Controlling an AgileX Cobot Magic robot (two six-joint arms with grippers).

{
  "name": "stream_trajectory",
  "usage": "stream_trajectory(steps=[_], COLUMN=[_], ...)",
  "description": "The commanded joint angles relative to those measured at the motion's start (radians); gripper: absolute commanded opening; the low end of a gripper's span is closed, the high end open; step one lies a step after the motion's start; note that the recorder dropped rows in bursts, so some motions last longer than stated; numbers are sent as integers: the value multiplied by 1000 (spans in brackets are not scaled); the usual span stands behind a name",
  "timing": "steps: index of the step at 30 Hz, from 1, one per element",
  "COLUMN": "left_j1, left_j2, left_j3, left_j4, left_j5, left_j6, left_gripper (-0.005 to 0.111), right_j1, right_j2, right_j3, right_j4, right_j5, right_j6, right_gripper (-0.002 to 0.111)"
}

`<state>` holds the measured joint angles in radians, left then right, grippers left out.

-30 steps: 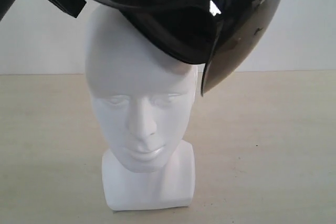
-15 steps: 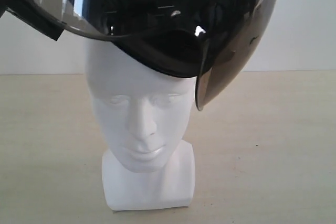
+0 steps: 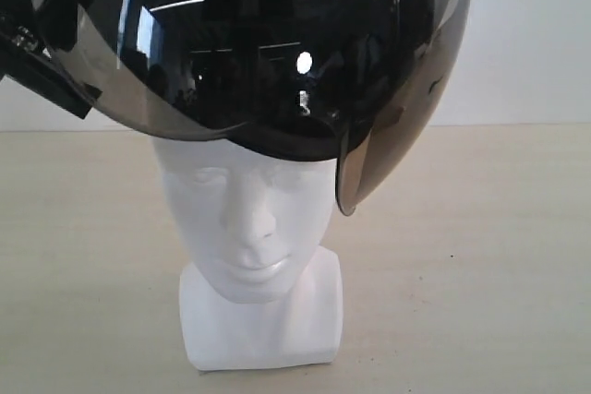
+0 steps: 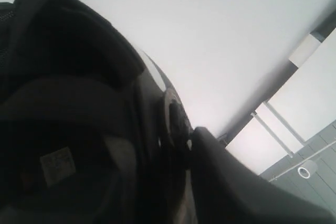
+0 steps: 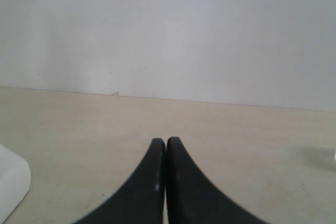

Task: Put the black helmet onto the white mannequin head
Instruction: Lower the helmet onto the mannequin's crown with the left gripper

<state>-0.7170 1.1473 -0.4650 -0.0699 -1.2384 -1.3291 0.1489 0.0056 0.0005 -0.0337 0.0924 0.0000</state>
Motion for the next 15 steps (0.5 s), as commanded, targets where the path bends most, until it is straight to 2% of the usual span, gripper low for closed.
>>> stream_trajectory(steps=[1, 6, 15], left_j1=[9, 9, 9], left_j2=[-7, -7, -7], left_j3=[32, 69, 73], left_j4=[-142, -227, -260], left_j5=[17, 17, 17], left_j6=[104, 158, 205], left_gripper=[4, 4, 4], right_j1=[0, 0, 0], right_j2=[-6, -6, -6], right_j3=[-1, -1, -1], right_j4=[-2, -2, -2], right_j5=[-2, -2, -2], right_j6=[0, 0, 0], right_gripper=[0, 0, 0])
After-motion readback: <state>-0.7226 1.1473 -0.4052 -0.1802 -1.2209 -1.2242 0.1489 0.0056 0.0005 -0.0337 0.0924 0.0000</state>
